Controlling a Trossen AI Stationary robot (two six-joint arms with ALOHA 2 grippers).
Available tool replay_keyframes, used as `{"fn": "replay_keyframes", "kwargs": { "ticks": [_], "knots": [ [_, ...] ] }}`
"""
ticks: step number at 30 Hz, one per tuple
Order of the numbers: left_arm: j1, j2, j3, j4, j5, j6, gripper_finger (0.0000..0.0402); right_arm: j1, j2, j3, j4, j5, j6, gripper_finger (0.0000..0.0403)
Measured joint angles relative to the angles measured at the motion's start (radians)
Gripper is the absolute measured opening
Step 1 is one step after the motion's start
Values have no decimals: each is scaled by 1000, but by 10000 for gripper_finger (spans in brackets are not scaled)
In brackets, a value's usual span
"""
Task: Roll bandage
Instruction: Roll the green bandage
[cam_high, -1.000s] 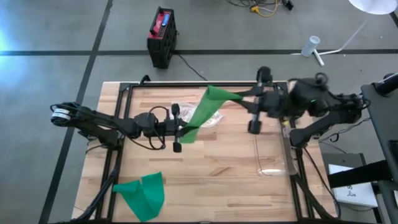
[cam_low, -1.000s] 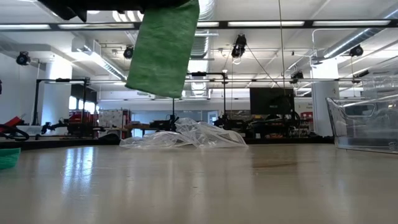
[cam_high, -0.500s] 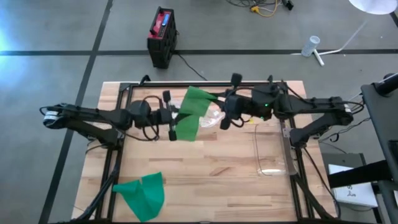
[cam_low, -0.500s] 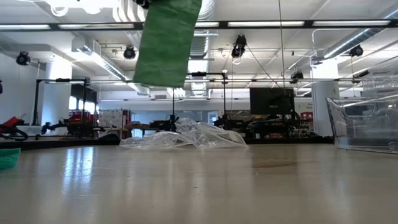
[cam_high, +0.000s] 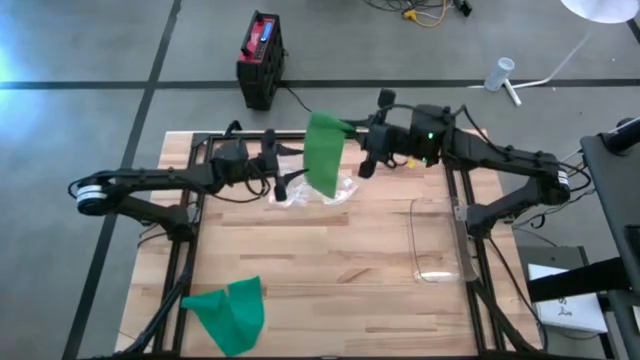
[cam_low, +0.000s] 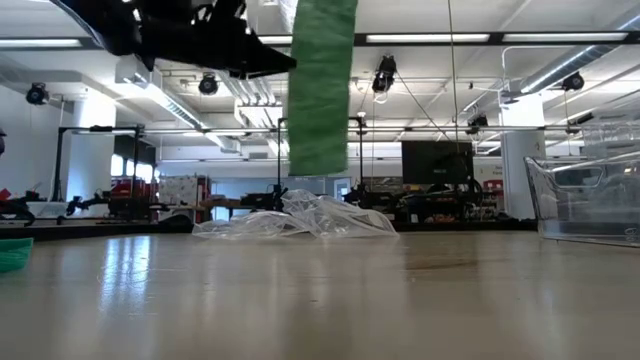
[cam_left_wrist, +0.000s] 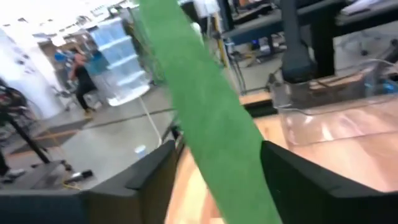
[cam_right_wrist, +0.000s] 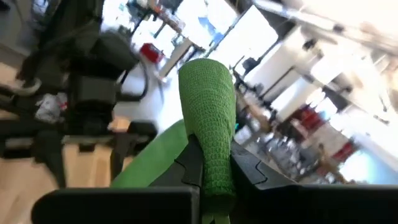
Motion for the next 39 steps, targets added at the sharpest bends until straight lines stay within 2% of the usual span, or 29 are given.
{"fn": "replay_keyframes", "kwargs": {
  "ticks": [5,8,10,15,17,19,22,27,29,34,39],
  "knots": [
    [41,33,-4,108,-6,-74,265,-29,4,51,-10,-16,-166,24],
    [55,16,12,114,-12,-171,269,-26,6,56,-47,-22,-178,24],
    [56,-4,12,111,56,-238,264,-14,8,54,-91,-22,-152,24],
    [-7,-64,-31,108,326,-299,240,64,9,2,-185,-19,-107,24],
    [-59,-83,-69,145,348,-318,233,104,10,-40,-167,-5,-70,24],
    [-114,-106,-99,191,320,-360,231,155,10,-77,-94,53,-45,24],
    [-202,-155,-139,201,220,-373,230,223,4,-87,-50,171,-19,24],
    [-311,-224,-224,167,-87,-279,230,280,0,-95,-74,143,127,24],
    [-328,-251,-250,164,-165,-274,230,317,3,-98,-77,160,127,24],
    [-337,-335,-265,211,-181,-315,230,371,-10,-98,-55,189,152,24],
    [-339,-332,-249,276,-181,-277,232,394,-10,-100,-62,184,146,24]
  ]
}}
